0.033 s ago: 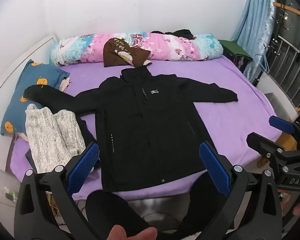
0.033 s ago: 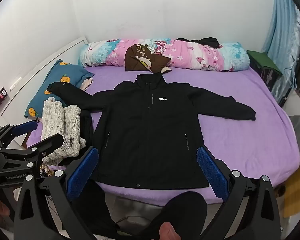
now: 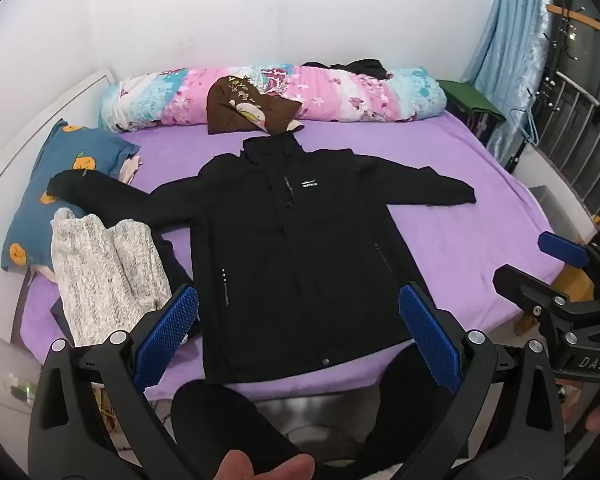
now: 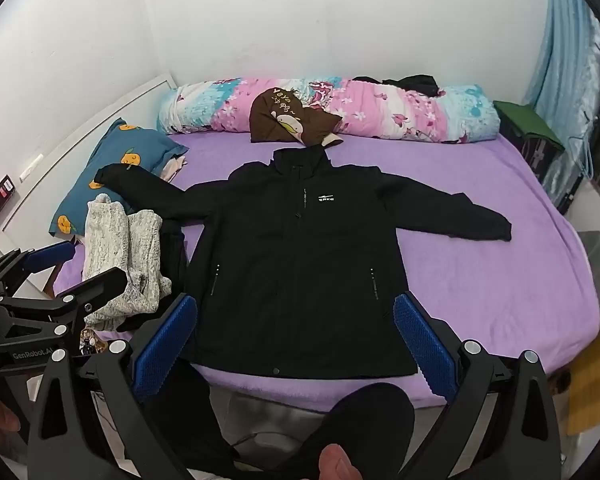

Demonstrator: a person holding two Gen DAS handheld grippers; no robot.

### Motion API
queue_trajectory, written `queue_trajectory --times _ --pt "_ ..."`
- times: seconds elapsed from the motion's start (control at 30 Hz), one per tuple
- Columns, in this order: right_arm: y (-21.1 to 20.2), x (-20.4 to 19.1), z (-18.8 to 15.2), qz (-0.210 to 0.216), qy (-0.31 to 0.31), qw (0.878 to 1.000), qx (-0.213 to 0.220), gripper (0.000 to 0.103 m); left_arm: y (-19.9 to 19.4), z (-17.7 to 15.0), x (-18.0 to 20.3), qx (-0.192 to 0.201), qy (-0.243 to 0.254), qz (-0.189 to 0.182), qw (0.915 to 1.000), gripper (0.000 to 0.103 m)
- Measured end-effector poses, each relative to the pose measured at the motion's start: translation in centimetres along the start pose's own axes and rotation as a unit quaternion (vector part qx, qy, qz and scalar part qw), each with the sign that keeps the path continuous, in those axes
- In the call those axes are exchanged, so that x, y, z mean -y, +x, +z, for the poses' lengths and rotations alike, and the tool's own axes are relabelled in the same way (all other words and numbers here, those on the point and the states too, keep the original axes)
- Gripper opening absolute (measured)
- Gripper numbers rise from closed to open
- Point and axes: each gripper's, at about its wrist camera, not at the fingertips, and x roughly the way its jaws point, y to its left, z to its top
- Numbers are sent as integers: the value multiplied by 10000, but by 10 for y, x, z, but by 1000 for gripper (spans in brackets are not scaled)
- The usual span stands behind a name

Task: Fold large clothes

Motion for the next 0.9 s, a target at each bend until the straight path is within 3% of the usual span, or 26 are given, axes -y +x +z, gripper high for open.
queue_trajectory --times 0.9 --pt "0 -1 0 -10 -11 10000 27 97 0 0 -1 3 -37 -40 10000 97"
